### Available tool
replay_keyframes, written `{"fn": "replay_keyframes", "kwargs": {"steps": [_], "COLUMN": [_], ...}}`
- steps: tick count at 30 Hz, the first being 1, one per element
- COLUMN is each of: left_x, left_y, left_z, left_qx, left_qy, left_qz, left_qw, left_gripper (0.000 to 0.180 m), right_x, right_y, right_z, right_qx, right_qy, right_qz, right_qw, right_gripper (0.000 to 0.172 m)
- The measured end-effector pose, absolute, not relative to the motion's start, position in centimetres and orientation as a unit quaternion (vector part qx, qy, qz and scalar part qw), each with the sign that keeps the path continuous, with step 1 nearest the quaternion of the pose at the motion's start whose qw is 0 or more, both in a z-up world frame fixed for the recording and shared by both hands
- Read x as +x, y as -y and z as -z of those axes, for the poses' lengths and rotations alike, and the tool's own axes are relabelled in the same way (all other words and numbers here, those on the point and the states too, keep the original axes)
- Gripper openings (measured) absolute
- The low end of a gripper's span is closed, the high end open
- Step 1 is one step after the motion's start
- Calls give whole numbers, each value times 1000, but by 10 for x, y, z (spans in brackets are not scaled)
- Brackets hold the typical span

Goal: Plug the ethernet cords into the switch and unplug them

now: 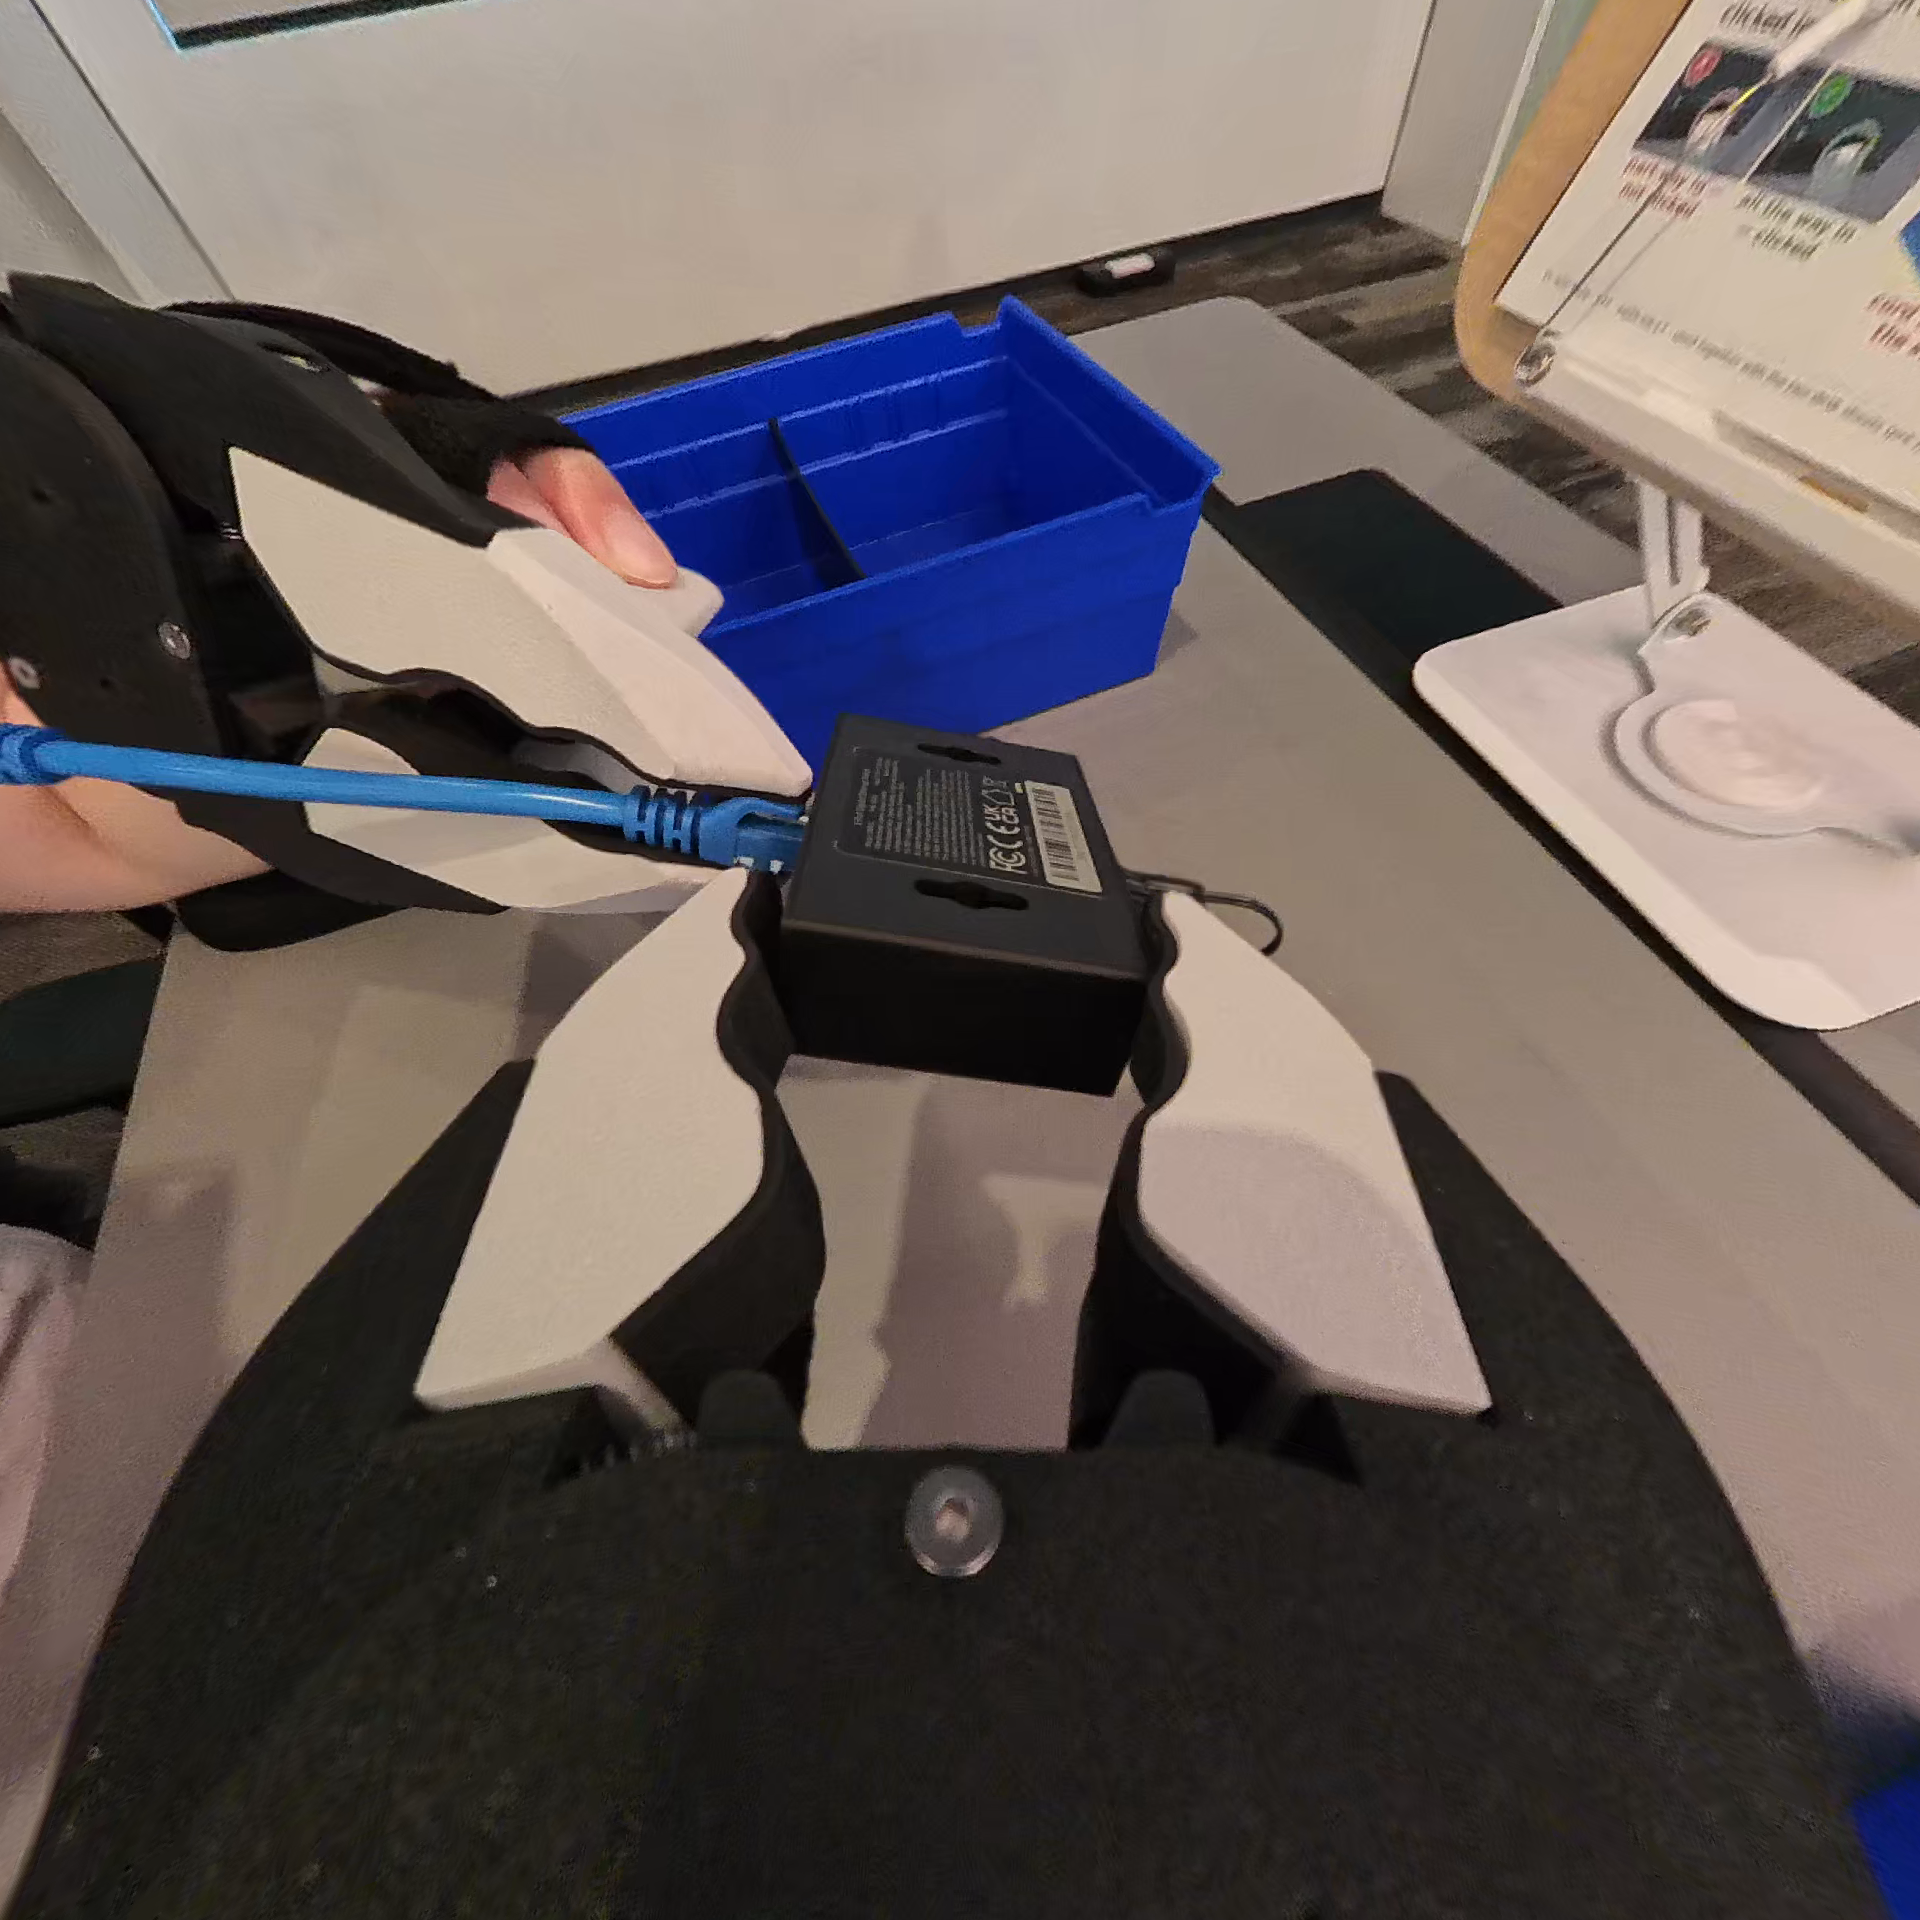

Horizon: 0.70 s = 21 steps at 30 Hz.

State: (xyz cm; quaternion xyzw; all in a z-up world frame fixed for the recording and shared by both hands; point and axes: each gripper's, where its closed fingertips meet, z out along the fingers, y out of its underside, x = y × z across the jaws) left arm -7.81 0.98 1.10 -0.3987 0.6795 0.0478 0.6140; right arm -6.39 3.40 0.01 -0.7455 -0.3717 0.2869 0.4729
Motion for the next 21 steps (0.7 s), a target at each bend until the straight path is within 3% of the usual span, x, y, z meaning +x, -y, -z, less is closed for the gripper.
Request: {"fn": "replay_keyframes", "kwargs": {"steps": [21], "left_x": [-84], "left_y": [-2], "left_z": [-33], "left_qx": [-346], "left_qy": [-675], "left_qz": [-87], "left_qw": [646], "left_gripper": [12], "right_x": [-73], "right_y": [-28], "right_z": [-19], "right_qx": [-712], "right_qy": [352], "right_qz": [-336], "right_qw": [507], "right_gripper": [65]}}
